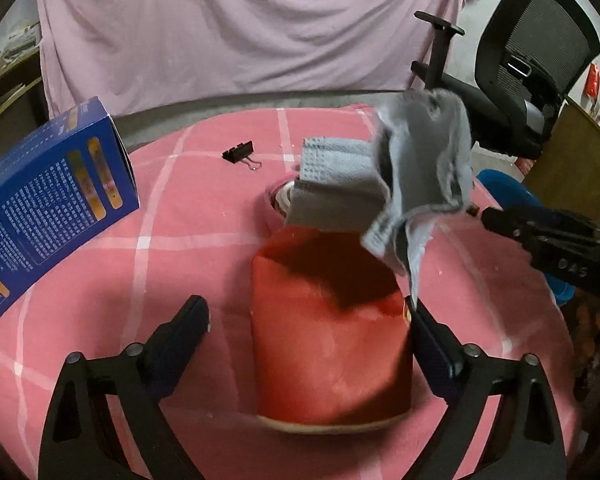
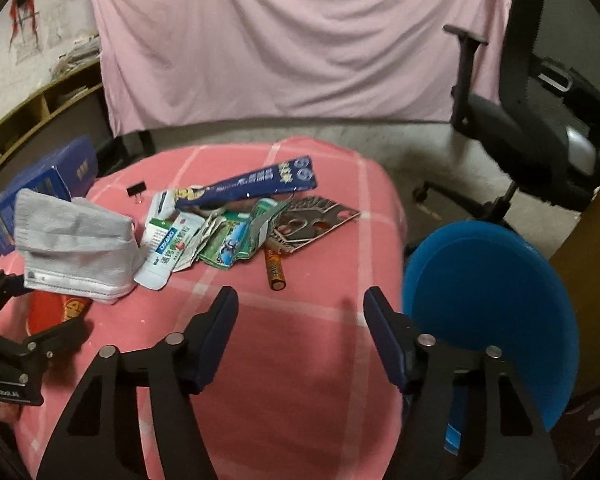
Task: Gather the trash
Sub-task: 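Grasp the red paper cup with the left tool while the right tool grasps the battery, then carry the red cup and battery over the blue bucket with both tools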
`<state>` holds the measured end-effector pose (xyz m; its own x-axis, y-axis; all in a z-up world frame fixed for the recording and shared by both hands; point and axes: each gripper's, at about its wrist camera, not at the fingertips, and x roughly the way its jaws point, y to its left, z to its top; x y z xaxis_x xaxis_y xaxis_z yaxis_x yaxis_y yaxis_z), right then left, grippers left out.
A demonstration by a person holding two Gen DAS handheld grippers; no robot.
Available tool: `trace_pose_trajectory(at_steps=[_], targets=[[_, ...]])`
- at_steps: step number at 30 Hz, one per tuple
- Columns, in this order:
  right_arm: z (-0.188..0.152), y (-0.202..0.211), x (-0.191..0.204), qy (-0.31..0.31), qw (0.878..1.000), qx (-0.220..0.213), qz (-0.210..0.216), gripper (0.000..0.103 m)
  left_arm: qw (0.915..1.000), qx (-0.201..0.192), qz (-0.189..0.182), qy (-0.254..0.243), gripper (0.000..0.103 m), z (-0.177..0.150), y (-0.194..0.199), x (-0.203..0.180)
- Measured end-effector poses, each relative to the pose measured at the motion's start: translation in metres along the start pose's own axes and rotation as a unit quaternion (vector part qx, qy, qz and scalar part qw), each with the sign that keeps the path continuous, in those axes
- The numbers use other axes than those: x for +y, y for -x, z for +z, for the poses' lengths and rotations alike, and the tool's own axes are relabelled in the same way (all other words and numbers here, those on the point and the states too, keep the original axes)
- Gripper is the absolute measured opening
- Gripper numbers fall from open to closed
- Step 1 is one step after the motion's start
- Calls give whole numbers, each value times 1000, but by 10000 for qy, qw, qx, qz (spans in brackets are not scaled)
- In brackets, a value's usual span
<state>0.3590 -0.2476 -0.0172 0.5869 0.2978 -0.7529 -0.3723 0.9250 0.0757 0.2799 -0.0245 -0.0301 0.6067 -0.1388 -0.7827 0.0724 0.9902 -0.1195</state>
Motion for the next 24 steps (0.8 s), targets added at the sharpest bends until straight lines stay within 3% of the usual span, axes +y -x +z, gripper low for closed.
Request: trace_pose_trajectory(at_steps=[4,8,9,12,14,20,24], targets=[[9,-18,1,223,9993,292,81,49,10000,34,-29,12,77,-1,4,3],[16,-29,-2,262,9986,422,198,47,10000,27,1,59,70,2,1,7],[18,-30,-2,291,9985,414,188,40,10000,15,34,87,64,3,1,7],[20,-32,-2,333,9986,402,126,19,9999,21,-8,145,64,3,2,9],[19,-29,0,379,9981,415,258,10,9999,2,-7,118,63,-2,8,12],[7,-15,7,462,9969,358,530,8,10000,-39,45,18,63,-16,20,4],[-4,2,10,429,9960,224,752,8,9997,-99,-88,212,63,-27,31,1]])
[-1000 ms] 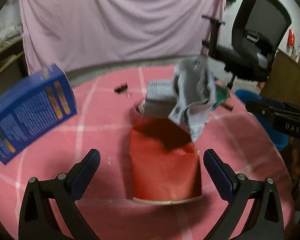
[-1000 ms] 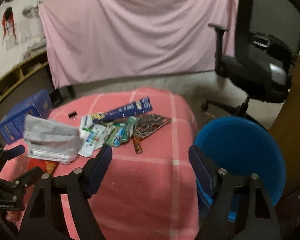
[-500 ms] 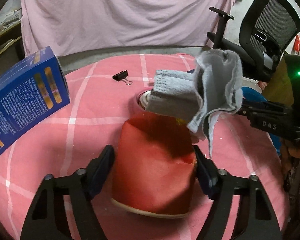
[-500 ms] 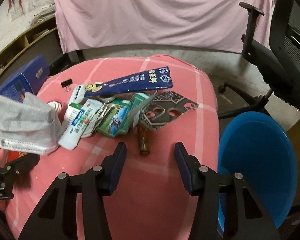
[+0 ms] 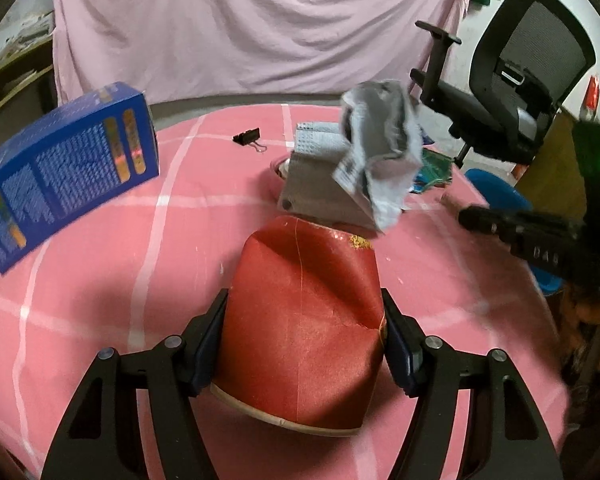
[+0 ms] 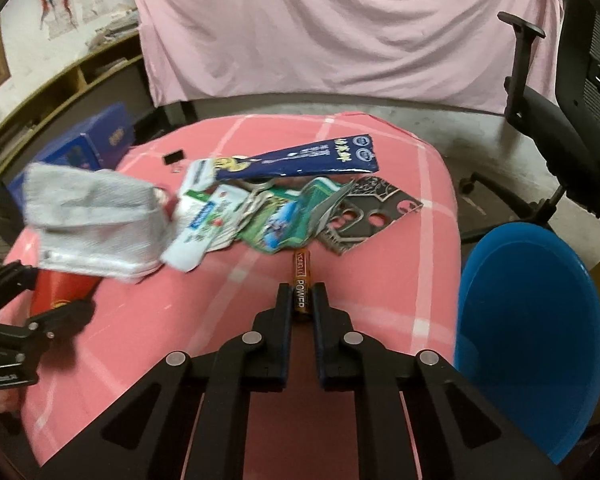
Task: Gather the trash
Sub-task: 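Carry the red cup and battery over the blue bucket with both tools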
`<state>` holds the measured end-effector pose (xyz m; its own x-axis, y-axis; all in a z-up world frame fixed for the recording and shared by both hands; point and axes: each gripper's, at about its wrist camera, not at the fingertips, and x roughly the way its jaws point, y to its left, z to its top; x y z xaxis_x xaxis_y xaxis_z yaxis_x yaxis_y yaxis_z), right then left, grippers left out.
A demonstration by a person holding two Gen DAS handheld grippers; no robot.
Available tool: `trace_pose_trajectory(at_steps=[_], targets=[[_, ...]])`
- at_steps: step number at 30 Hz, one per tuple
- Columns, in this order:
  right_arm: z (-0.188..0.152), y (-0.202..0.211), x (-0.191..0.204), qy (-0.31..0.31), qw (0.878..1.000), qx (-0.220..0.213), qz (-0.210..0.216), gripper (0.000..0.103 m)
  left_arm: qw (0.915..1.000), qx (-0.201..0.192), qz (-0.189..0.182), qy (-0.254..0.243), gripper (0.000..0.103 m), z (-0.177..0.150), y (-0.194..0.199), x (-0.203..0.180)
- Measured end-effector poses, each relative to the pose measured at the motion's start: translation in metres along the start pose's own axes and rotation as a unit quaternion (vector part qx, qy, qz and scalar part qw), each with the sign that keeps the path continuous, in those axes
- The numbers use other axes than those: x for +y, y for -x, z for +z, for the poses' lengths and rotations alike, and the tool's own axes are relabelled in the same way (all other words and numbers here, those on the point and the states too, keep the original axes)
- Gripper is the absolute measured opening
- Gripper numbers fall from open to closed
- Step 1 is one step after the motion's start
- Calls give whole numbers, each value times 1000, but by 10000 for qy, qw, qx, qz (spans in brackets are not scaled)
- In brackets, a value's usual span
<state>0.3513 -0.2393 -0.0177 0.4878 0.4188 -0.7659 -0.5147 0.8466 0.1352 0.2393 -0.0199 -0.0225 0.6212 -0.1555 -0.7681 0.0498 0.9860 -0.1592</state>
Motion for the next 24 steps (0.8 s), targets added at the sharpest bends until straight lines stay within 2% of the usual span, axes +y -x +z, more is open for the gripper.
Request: trace_pose_trajectory(at_steps=[3,8,13,17,18,21,24], targets=[[-15,8,8,54,9999,-12,124,8,9997,-116,-137,159,63,-8,8,-4],[-39,31,13,75,9990,-345,263,8,9985,-419,-188,285,63,-15,18,-16],[-51,60,18,132,9930,-1137,292,8,9935,-1114,99,209,63,-17,36,-34],[-55,95,18,11,9783,-2065,174,8,9842,-1758,63,178,63,-8,54,-54],[-56,108,16,-7,9705,-2407,141,8,9818,-1891,49,139,63,-4,57,-59],[-58,132,10,-51,9520,-3062,5,8,9707,-2401,-57,-63,63,7,70,-84],[-63,150,2,-164,9358,-3517,-178,8,9582,-2842,-220,-233,63,20,82,-106]])
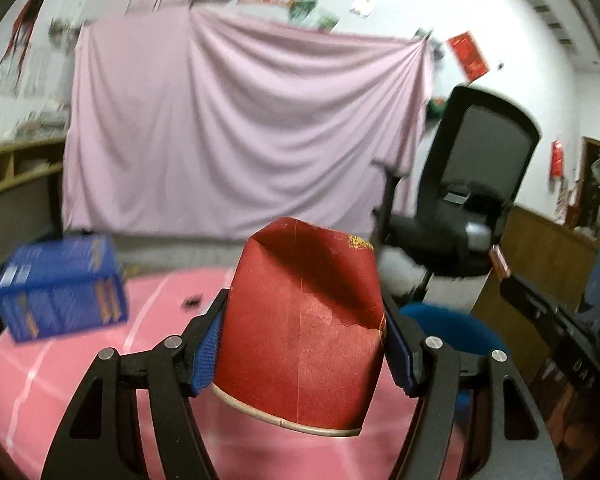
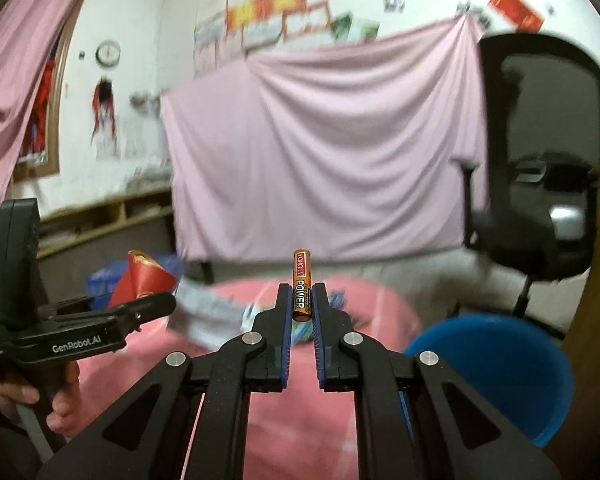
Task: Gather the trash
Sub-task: 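Carry the red cup and battery over the blue bucket with both tools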
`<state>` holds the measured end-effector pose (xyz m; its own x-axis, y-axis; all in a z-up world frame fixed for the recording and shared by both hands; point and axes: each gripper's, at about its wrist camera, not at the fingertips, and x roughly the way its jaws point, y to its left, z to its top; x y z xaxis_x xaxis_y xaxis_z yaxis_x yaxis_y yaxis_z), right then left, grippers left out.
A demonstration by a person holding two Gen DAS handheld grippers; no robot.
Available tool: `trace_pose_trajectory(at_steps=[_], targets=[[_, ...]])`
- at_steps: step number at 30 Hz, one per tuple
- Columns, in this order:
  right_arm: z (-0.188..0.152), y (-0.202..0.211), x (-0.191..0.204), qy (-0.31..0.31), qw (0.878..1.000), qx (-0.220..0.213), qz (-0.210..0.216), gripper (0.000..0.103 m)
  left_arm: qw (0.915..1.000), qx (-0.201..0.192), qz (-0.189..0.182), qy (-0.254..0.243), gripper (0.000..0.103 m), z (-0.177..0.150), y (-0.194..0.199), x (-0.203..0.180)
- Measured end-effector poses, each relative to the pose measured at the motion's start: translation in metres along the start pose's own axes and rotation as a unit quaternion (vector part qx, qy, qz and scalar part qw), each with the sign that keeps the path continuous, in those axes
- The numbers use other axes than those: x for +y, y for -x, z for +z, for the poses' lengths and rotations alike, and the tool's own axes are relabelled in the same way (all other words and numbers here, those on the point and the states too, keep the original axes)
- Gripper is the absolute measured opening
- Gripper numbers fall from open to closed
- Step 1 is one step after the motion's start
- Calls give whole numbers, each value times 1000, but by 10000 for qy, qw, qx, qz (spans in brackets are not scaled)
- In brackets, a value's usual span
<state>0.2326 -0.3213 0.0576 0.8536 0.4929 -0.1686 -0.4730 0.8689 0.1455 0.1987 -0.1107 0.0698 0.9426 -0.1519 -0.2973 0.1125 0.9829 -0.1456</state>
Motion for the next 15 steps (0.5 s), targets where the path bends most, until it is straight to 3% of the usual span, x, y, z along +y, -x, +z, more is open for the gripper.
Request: trace_pose_trajectory(at_steps=[6,12,15], targets=[[11,26,-31,-178,9958,-672,-593,8,9977,-476,-418,-254,63,18,-10,-41],[13,44,-61,-127,9886,-842,-1243,8,9939,-467,-880,-465,63,22,-43,-85],[9,51,-80,-202,9852,-818,-1492,8,9919,-275,-1132,-514,63,21,-63,-108]])
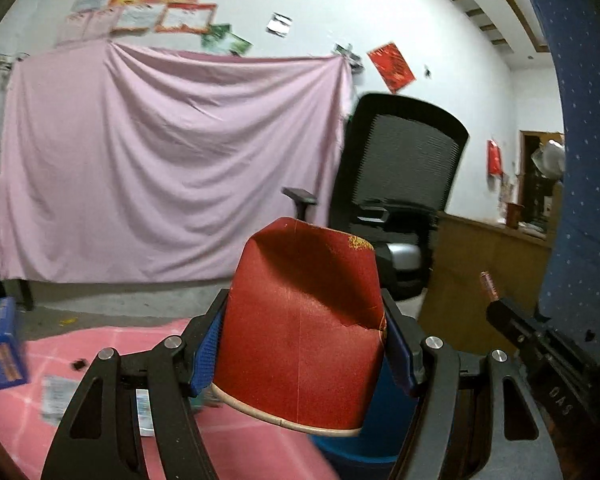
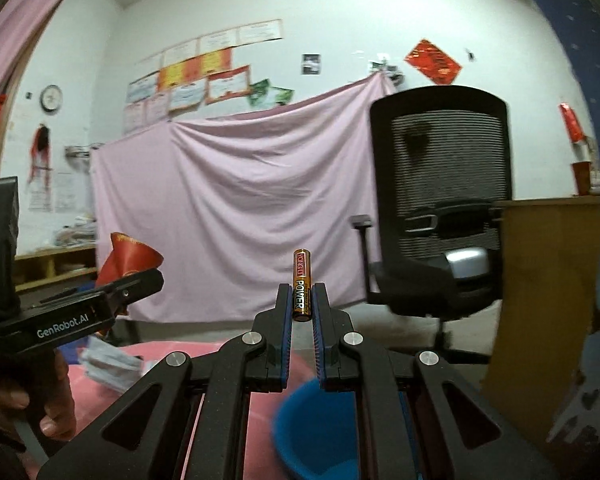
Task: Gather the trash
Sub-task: 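Carry the red cup and battery over the blue bucket with both tools, then open both tools to drop the cup and battery into the bucket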
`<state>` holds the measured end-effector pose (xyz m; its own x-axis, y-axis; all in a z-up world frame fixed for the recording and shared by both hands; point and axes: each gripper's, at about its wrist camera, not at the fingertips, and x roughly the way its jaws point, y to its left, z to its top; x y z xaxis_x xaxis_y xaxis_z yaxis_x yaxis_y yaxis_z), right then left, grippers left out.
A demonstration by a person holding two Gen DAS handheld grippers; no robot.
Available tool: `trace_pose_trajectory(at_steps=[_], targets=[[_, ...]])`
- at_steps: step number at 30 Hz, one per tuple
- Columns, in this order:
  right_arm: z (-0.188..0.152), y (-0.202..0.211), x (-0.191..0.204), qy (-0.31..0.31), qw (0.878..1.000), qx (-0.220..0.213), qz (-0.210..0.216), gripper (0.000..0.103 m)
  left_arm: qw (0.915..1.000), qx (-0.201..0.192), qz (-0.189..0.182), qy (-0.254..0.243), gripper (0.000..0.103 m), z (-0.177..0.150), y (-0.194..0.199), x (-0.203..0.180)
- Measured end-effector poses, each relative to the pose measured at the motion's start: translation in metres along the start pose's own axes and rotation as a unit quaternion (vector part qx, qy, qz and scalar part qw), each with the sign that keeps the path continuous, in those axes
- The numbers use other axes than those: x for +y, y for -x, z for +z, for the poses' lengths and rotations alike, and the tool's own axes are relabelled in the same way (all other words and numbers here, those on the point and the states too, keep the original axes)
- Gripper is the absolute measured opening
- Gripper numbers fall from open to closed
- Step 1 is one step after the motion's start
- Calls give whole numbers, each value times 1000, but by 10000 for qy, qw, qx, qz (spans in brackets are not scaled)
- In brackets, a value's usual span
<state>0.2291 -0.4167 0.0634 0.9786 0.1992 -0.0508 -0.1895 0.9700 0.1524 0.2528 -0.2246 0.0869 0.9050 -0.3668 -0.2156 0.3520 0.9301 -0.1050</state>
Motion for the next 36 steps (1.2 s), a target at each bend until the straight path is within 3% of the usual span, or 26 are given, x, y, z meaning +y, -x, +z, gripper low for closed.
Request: trace_pose_trajectory(at_steps=[3,7,13,22,27,29,32,33,34,36], targets=[[-5,-5,-19,-128,9996,168,-213,8,9996,282,-74,-47,63,-4,-23,-12],[-20,-15,-39,-254,9966,619,-481,8,9951,979,-82,98,63,-15,-64,-25],[-53,-37,-61,-506,9884,1336,-522,8,9771,2107,-107,271,63,-36,-123,-36],[-74,-56,-70,-651,9749,2039,-616,9,9552,2923,-125,442,68,-57,-158,-28],[-75,-60,-74,-766,9712,2154,-670,18,9567,2873,-116,458,69,-57,-144,-19],[-73,-60,-75,-805,9718,2111,-679,25,9612,2712,-114,490,69,-55,-136,-15],[-65,-55,-73,-854,9748,1950,-664,28,9738,2215,46,505,69,-48,-114,-6],[-62,-57,-72,-860,9757,1907,-656,30,9766,2087,95,511,72,-47,-108,-4],[-59,-56,-70,-861,9771,1836,-639,32,9803,1898,179,525,82,-44,-100,0],[-50,-52,-65,-852,9811,1632,-603,44,9845,1638,351,512,92,-41,-85,8]])
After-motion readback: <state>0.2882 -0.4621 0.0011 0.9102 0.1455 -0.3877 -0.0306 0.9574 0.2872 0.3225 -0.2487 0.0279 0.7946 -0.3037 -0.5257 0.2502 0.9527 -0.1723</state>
